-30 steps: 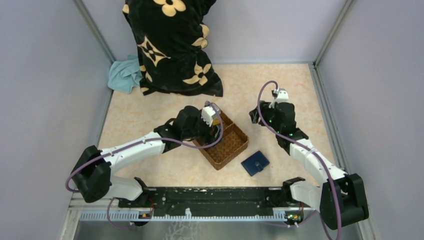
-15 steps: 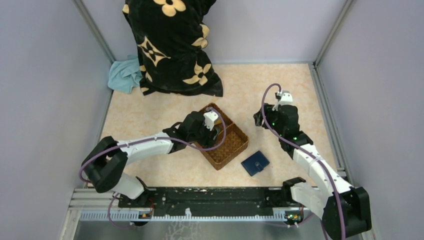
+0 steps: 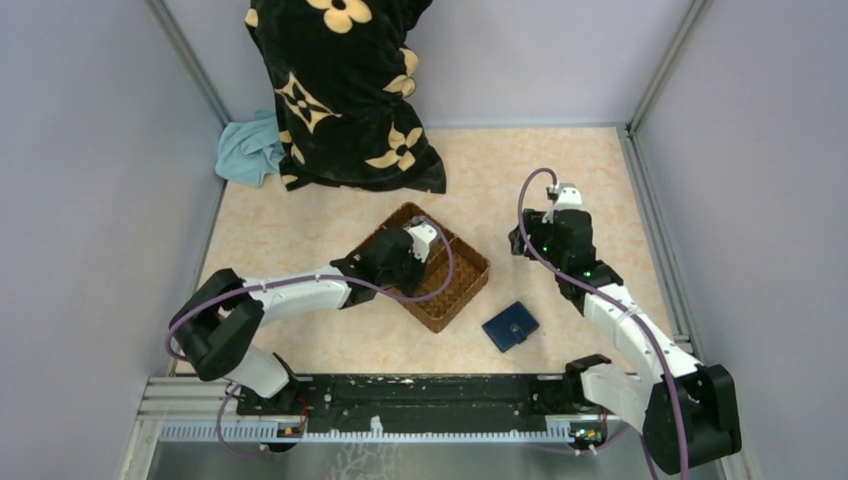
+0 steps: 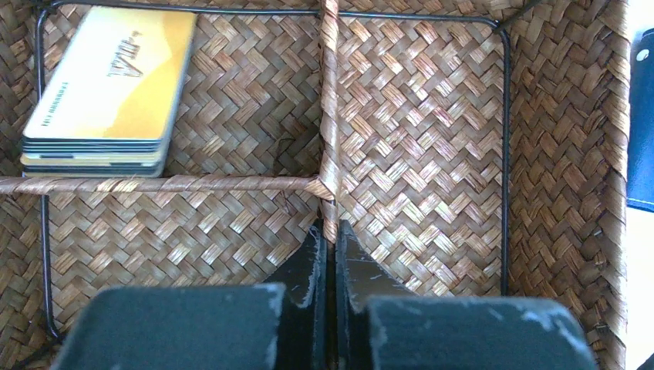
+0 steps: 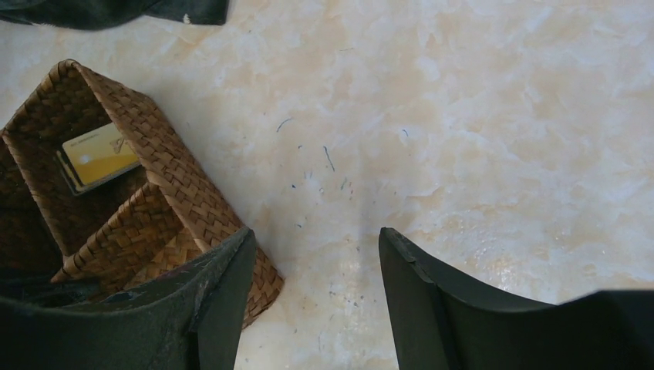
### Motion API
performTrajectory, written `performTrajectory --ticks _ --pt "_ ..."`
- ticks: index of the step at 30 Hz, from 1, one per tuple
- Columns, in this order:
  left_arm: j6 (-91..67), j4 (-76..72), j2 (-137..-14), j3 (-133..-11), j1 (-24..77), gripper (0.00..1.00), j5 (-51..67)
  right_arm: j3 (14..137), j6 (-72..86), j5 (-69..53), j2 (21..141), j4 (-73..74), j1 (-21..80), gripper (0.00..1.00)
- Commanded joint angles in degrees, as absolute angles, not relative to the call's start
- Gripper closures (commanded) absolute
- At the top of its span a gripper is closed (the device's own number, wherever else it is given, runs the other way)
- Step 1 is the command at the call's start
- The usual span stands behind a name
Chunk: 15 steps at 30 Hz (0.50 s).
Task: Take the credit cards out of the card holder
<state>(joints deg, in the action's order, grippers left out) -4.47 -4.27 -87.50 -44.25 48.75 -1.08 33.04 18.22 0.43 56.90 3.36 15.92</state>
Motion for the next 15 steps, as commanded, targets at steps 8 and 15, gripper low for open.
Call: performTrajectory --ticks 8,15 --pt "-16.26 -2.63 -85.38 -41.12 48.62 1.00 -13.32 35.16 18.60 -1.72 59.80 -2.30 16.24 0.40" --pt "-25.59 -0.49 -85.29 -41.15 48.62 1.00 -20.99 35.27 18.72 -2.81 61.23 -2.97 16.24 0.40"
